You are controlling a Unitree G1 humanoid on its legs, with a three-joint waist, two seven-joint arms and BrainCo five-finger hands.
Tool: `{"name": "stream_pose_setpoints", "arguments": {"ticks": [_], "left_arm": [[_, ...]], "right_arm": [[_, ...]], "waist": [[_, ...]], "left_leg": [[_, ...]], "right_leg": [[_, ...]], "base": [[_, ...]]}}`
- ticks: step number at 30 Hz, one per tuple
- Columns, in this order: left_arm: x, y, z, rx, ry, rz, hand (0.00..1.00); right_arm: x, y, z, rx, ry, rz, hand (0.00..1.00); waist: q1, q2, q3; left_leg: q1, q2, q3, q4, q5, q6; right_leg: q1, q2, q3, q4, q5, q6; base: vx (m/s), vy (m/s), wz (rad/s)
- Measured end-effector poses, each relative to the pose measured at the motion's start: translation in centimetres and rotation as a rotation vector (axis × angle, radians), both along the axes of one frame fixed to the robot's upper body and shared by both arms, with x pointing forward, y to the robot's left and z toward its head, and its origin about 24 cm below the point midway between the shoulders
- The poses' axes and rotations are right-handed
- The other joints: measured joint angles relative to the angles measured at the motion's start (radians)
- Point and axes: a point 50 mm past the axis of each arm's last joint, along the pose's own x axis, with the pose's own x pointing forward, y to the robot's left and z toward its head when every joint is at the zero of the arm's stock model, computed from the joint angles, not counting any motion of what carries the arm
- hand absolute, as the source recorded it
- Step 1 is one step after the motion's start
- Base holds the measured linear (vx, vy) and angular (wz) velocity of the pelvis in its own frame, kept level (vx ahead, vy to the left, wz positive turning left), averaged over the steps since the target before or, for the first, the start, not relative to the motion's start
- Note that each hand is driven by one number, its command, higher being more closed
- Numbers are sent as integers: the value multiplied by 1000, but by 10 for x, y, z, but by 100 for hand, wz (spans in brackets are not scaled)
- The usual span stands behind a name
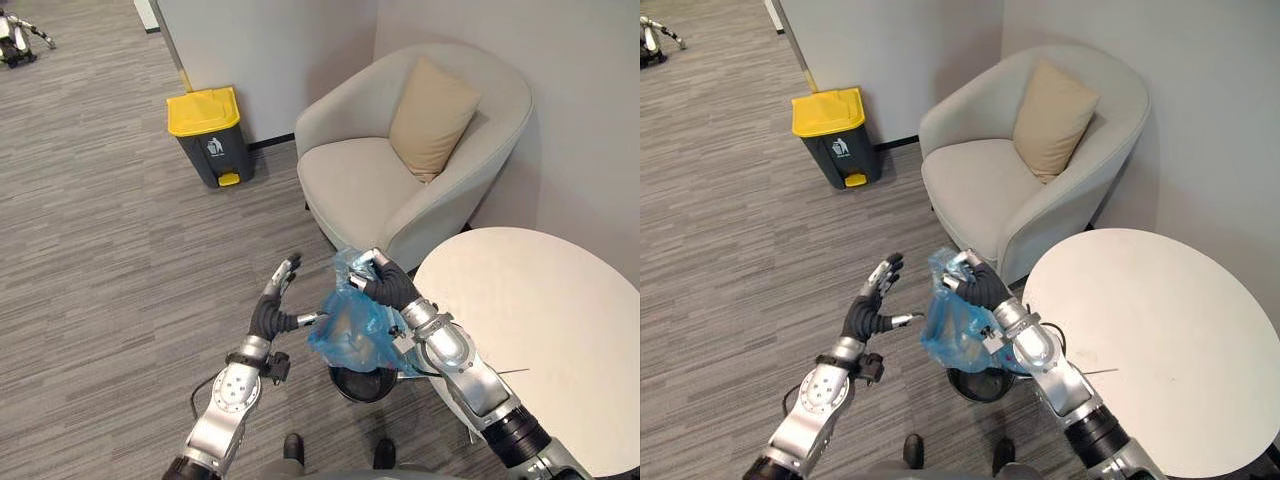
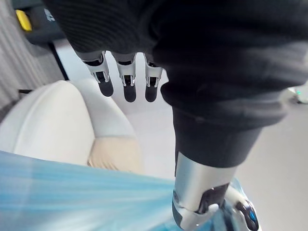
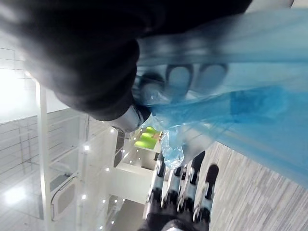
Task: Gather rubbish on tea table into small bin, then transfer packed bag to large trash can.
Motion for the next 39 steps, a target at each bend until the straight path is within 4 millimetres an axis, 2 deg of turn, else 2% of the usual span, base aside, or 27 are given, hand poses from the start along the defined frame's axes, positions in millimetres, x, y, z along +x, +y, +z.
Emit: {"name": "stream_pose_setpoints", "arguments": {"ticks": [7,10,13,23,29,36,39], "left_arm": [[6,-19,11,107,-83,-101,0],[6,-24,9,134,-84,-124,0],[9,-26,-2,194,-48,-142,0],[13,-32,-30,291,60,-124,0],[11,-35,-48,285,156,-102,0],[12,-37,-51,261,180,-75,0],[12,-33,-57,265,205,-44,0]], "right_arm": [[4,6,9,33,-2,63,100],[6,10,14,60,-4,88,100],[7,13,17,70,-10,105,100],[9,25,28,174,-8,135,100],[6,37,49,292,-45,191,100],[4,50,55,313,-53,243,100],[2,56,57,333,-43,271,100]], "waist": [[-8,-1,-11],[-12,-2,-12],[-23,-3,-13],[-24,-23,-26],[-24,-36,-34],[-23,-42,-37],[-22,-43,-38]], "left_leg": [[15,-2,7,-12,2,2],[10,0,13,-13,2,2],[9,3,14,-13,2,2],[9,5,14,-11,1,2],[9,6,14,-7,1,2],[11,9,14,-7,1,2],[11,11,14,-7,1,1]], "right_leg": [[17,3,11,-26,13,1],[17,7,21,-45,25,-3],[18,12,24,-51,28,-5],[17,16,33,-54,29,-6],[18,16,38,-53,29,-7],[19,20,41,-53,29,-7],[19,22,43,-53,30,-7]], "base": [[1,9,-3],[-3,9,-8],[7,1,-4],[2,4,-2],[0,0,0],[0,0,0],[0,0,0]]}}
